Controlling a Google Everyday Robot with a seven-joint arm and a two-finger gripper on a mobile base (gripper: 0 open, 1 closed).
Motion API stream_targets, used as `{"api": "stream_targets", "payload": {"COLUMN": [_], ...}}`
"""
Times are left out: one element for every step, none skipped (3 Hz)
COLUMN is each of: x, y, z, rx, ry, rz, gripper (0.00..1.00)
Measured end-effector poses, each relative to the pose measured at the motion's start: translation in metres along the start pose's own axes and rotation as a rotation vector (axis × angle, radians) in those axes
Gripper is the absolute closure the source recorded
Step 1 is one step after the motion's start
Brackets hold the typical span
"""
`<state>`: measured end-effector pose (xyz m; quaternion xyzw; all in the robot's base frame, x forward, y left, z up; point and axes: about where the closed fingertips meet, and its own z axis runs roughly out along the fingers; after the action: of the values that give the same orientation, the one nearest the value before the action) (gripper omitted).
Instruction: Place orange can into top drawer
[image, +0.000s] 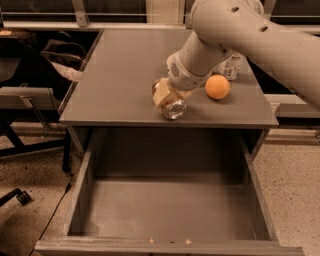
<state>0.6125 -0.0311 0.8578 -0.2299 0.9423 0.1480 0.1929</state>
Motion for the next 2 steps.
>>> {"api": "stream_targets", "payload": {"x": [0.0,0.004], "y": [0.0,0.008], "z": [0.0,-0.027], "rx": [0.0,-0.037], "ry": [0.0,-0.034], "rz": [0.0,-0.125], "gripper": [1.0,1.0]}}
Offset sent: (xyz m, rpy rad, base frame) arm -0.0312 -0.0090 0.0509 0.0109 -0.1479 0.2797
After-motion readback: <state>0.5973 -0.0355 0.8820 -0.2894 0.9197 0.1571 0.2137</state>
